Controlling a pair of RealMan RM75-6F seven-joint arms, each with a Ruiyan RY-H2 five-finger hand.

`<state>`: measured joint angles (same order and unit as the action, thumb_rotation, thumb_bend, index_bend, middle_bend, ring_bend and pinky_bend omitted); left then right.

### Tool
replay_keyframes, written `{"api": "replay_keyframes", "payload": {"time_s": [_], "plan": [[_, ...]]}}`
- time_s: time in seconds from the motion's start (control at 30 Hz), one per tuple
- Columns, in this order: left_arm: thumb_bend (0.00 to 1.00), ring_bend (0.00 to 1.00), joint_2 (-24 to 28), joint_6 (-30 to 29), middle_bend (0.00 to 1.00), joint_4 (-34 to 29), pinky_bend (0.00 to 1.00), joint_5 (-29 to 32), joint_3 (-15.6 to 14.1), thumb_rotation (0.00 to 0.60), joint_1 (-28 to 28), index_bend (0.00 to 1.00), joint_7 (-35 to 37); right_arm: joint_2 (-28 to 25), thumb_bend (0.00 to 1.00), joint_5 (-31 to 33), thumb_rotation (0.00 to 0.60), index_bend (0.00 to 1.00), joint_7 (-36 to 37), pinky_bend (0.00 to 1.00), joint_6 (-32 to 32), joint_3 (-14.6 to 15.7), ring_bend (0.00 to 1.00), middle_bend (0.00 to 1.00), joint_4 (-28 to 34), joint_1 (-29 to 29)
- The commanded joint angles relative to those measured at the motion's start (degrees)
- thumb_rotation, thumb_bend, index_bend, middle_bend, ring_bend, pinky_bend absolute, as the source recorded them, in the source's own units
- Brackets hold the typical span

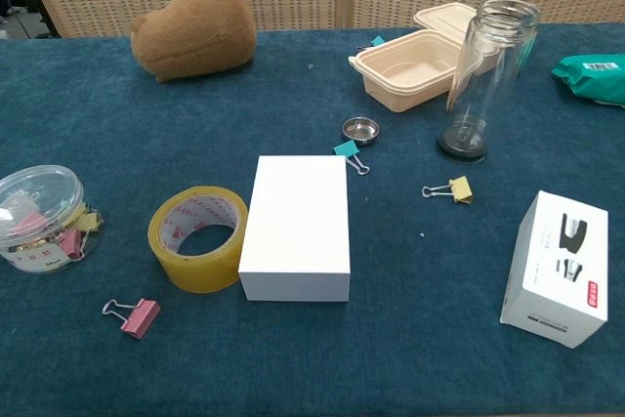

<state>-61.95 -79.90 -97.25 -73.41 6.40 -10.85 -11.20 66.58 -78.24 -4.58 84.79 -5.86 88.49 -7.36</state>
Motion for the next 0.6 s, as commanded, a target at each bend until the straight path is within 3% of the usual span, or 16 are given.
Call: {"api": "replay_keyframes", "payload": {"time_s": [0.03, 0.33, 0.6], "plan": [[0.0, 0.0, 0.15, -0.22, 0.0, -0.28, 0.0, -0.36, -0.25, 0.6, 0.22, 0.0, -0.14, -0.01, 0.0, 0.04, 0.6, 0.01, -0.15, 0.0, -0.22, -0.07, 0.0, 0.0, 0.04, 0.03], [0.0, 0.0, 0.66, -1.41, 0.0, 0.24, 0.0, -2.96, -0.31, 0.6, 0.59, 0.0, 2.48, -1.19, 0.0, -1.57, 0.6, 0.01, -0.1, 0.0, -1.24, -0.4, 0.0, 0.0, 2.23, -0.71], [0.0, 0.0, 1.88, -1.39, 0.0, 0.03, 0.0, -4.36, -0.61, 0.6, 0.97, 0.0, 5.37, -6.7, 0.0, -0.68, 0.6, 0.02, -2.68, 0.0, -9.58, -6.01, 0.0, 0.0, 12.43, -9.0]]}}
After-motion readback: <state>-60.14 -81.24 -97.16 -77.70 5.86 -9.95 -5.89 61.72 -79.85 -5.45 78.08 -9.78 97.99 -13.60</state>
